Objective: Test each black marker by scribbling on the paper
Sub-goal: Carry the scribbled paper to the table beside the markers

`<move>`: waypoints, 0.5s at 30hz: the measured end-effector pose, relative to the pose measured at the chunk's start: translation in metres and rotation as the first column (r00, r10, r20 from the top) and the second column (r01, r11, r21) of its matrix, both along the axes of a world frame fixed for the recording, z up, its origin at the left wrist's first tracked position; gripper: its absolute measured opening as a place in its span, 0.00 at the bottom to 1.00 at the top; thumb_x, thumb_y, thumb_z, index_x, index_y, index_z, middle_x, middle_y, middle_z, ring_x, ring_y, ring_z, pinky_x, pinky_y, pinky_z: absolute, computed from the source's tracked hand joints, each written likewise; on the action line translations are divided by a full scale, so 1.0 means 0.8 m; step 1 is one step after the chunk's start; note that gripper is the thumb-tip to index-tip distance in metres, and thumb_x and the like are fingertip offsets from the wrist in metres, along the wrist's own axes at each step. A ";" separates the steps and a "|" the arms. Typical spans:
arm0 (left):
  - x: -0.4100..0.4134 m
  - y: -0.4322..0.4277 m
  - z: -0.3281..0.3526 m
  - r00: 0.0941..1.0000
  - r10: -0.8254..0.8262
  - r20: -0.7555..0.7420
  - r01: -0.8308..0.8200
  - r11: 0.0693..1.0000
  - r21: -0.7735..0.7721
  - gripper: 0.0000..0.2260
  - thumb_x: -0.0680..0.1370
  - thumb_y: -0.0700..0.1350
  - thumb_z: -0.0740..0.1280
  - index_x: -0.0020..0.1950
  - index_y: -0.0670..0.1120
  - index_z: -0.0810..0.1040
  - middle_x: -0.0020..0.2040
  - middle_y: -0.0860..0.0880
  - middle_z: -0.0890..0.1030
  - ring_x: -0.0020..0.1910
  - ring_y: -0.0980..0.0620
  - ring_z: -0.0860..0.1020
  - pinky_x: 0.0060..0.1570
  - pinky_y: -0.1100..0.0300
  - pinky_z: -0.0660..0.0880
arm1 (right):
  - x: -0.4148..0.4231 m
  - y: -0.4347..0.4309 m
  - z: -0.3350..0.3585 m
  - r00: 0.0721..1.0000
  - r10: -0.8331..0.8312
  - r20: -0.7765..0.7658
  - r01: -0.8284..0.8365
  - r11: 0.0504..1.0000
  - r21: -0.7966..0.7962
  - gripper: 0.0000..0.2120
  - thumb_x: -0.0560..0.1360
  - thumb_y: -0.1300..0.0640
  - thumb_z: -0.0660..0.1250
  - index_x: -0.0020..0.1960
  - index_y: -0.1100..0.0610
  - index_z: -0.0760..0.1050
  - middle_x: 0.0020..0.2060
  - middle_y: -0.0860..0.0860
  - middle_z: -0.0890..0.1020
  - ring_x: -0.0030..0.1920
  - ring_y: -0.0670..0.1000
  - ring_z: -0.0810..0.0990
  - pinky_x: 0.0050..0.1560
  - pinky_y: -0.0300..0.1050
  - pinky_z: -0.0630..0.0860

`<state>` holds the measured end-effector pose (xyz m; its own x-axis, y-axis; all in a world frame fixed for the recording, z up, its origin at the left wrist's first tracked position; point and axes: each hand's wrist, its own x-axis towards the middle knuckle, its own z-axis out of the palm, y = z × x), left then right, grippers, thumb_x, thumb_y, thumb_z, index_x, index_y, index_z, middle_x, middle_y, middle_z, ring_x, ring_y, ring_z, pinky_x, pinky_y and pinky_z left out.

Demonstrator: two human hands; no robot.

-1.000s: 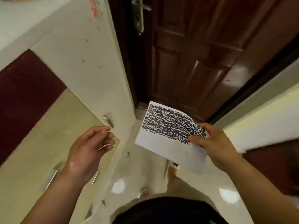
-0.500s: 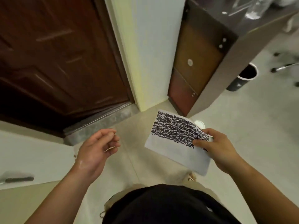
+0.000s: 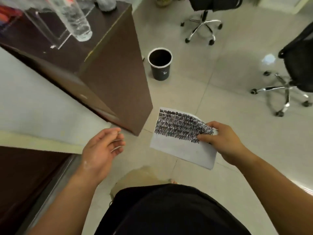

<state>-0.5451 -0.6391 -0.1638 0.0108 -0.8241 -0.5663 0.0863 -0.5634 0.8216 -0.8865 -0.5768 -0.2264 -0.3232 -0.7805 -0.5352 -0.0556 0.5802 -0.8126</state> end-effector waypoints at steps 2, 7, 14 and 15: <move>-0.038 -0.047 -0.008 0.999 -0.052 -0.010 0.052 0.999 0.009 0.08 0.82 0.41 0.63 0.51 0.47 0.83 0.42 0.47 0.83 0.40 0.51 0.81 0.46 0.54 0.75 | -0.031 -0.022 -0.003 0.997 -0.072 0.019 0.072 0.997 0.008 0.11 0.67 0.65 0.80 0.45 0.53 0.82 0.40 0.52 0.88 0.40 0.54 0.87 0.44 0.54 0.86; -0.132 -0.183 -0.039 0.982 -0.178 -0.063 0.180 0.983 0.040 0.09 0.82 0.41 0.63 0.50 0.46 0.83 0.41 0.47 0.83 0.39 0.51 0.81 0.45 0.54 0.75 | -0.100 -0.095 -0.003 0.983 -0.184 -0.018 0.185 0.982 0.045 0.11 0.68 0.65 0.79 0.45 0.53 0.82 0.40 0.52 0.88 0.40 0.54 0.88 0.40 0.51 0.85; -0.263 -0.384 -0.050 0.952 -0.286 -0.105 0.297 0.950 0.098 0.07 0.82 0.40 0.62 0.53 0.43 0.80 0.40 0.47 0.82 0.39 0.49 0.79 0.44 0.54 0.74 | -0.190 -0.241 0.019 0.952 -0.300 -0.062 0.304 0.950 0.074 0.11 0.70 0.63 0.79 0.49 0.56 0.81 0.41 0.53 0.88 0.42 0.57 0.88 0.46 0.60 0.86; -0.281 -0.407 -0.047 0.948 -0.301 -0.104 0.311 0.945 0.103 0.06 0.82 0.40 0.62 0.54 0.43 0.79 0.39 0.47 0.82 0.39 0.49 0.79 0.44 0.54 0.74 | -0.202 -0.262 0.022 0.945 -0.321 -0.063 0.325 0.943 0.070 0.11 0.70 0.63 0.79 0.49 0.56 0.80 0.42 0.54 0.88 0.42 0.58 0.88 0.47 0.60 0.85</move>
<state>-0.7697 -0.9648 -0.2015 -0.2843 -0.7085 -0.6459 -0.0386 -0.6647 0.7461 -1.0478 -0.7861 -0.2092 -0.5784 -0.5863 -0.5672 0.1061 0.6354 -0.7649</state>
